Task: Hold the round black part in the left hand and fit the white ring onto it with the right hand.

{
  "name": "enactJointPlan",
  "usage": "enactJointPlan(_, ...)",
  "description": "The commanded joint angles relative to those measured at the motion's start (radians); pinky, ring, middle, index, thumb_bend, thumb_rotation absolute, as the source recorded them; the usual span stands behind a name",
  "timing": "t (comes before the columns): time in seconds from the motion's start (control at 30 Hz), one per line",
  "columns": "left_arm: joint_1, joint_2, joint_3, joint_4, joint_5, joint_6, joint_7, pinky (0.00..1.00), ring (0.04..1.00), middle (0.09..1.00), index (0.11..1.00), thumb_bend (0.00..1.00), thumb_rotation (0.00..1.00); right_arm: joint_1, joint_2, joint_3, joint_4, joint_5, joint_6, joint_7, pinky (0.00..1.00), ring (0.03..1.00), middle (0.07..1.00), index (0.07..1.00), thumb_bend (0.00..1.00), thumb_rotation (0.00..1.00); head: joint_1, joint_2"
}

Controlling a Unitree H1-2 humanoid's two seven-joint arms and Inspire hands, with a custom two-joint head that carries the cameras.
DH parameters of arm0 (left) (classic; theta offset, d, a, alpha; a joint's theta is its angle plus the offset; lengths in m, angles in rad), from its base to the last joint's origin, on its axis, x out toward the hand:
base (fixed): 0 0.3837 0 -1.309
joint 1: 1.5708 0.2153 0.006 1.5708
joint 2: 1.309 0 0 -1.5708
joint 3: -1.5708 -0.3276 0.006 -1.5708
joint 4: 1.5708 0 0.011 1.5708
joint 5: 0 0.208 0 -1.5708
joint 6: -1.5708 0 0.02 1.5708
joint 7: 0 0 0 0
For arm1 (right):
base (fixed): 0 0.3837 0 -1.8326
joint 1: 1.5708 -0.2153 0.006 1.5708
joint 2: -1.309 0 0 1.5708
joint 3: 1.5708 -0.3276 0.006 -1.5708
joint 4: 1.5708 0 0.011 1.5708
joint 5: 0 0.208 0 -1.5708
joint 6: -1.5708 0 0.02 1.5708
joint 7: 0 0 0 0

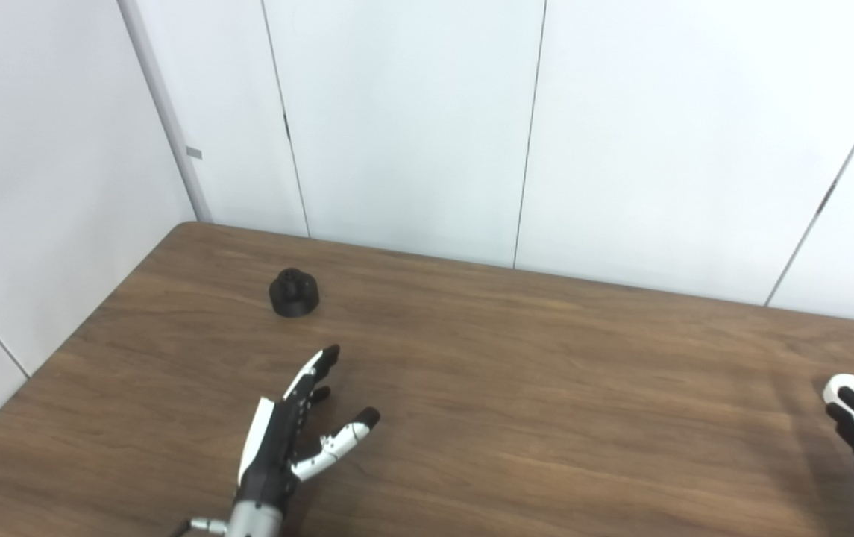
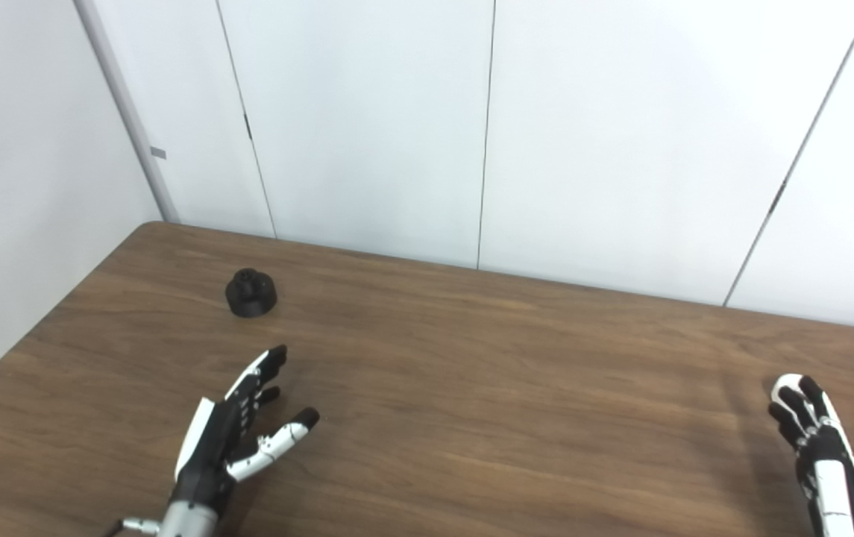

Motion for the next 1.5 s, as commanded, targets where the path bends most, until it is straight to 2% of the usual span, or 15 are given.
enactJointPlan(0.0,-0.039,0.032,0.029,-0.042,0.025,0.049,0.028,1.0,0.978,0.946,0.918,0.82,0.32,0.095,0.043,0.015,0.073,0.005,0.004,-0.007,0.95,0.904,0.927,0.957,0.45,1.0,0.001,0.001)
enactJointPlan(0.23,-0.148,0.14,0.064,-0.027,0.125,0.155,0.048,1.0,0.992,0.962,0.924,0.84,0.35,0.098,0.048,0.014,0.063,0.014,0.012,0.0,0.94,0.903,0.923,0.954,0.45,1.0,-0.005,0.007)
enactJointPlan(0.43,-0.209,0.225,0.06,0.023,0.193,0.171,0.057,0.99,0.97,0.944,0.904,0.87,0.38,0.102,0.046,0.015,0.057,0.004,0.016,-0.004,0.94,0.901,0.925,0.953,0.46,1.0,-0.005,0.01)
enactJointPlan(0.67,-0.285,0.295,0.043,0.091,0.253,0.211,0.049,0.98,0.995,0.953,0.89,0.87,0.35,0.104,0.049,0.015,0.059,0.006,0.009,-0.002,0.93,0.896,0.921,0.95,0.47,1.0,-0.008,0.013)
enactJointPlan(0.77,-0.321,0.322,0.027,0.144,0.281,0.204,0.057,0.99,0.994,0.952,0.887,0.87,0.33,0.106,0.05,0.016,0.057,-0.001,0.009,-0.006,0.93,0.894,0.919,0.948,0.48,1.0,-0.009,0.015)
enactJointPlan(0.97,-0.393,0.359,-0.009,0.243,0.344,0.218,0.078,1.0,0.984,0.94,0.863,0.89,0.32,0.111,0.052,0.015,0.052,-0.012,0.005,-0.012,0.92,0.887,0.913,0.943,0.5,1.0,-0.013,0.02)
enactJointPlan(1.13,-0.451,0.373,-0.026,0.331,0.356,0.226,0.077,1.0,0.991,0.946,0.848,0.91,0.32,0.114,0.051,0.016,0.046,-0.009,0.012,-0.006,0.92,0.889,0.914,0.944,0.51,1.0,-0.017,0.024)
enactJointPlan(1.33,-0.511,0.396,-0.073,0.419,0.385,0.258,0.063,1.0,0.999,0.948,0.843,0.95,0.38,0.122,0.051,0.018,0.031,-0.019,0.022,-0.012,0.91,0.886,0.912,0.941,0.53,1.0,-0.024,0.027)
enactJointPlan(1.47,-0.549,0.412,-0.106,0.483,0.393,0.27,0.06,1.0,0.996,0.941,0.829,0.96,0.39,0.124,0.053,0.018,0.027,-0.023,0.023,-0.015,0.91,0.883,0.91,0.939,0.51,1.0,-0.027,0.028)
